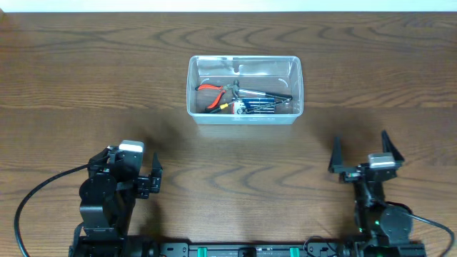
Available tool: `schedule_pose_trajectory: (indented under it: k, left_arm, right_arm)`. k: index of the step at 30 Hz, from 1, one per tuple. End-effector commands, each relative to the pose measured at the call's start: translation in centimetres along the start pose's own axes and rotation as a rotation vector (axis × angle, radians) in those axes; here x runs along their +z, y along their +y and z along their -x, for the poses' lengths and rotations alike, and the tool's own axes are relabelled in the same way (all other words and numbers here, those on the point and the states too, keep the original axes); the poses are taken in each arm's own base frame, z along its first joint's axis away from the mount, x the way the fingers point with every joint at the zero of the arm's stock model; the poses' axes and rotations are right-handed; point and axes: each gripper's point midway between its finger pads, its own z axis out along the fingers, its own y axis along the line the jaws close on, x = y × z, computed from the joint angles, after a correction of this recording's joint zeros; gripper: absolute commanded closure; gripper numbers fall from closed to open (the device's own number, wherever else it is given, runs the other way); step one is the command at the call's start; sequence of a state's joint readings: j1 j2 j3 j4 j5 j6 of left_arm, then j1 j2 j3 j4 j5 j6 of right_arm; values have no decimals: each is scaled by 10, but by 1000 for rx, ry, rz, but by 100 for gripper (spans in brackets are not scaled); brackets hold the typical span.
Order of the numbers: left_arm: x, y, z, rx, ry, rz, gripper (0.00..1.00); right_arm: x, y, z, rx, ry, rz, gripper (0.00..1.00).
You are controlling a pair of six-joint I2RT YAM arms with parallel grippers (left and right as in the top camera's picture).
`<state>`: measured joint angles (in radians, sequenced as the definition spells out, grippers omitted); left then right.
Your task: Pack container
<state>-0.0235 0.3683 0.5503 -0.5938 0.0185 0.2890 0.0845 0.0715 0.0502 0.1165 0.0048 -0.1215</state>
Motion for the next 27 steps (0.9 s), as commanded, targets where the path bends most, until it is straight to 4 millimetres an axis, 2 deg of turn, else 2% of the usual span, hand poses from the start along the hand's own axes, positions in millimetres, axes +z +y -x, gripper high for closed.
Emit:
schedule_pose_trajectory:
  k: [1, 5, 27]
  left_arm:
    - [-2, 1, 4, 7, -13, 5, 2]
    - [-2, 1, 4, 7, -13, 5, 2]
    - [-2, 1, 4, 7, -13, 5, 2]
  right_arm:
    - [-1, 5, -22, -25, 44, 7, 1]
    - [-7, 7, -54, -2, 175, 13, 1]
    - [-7, 6, -53, -2, 169, 11, 1]
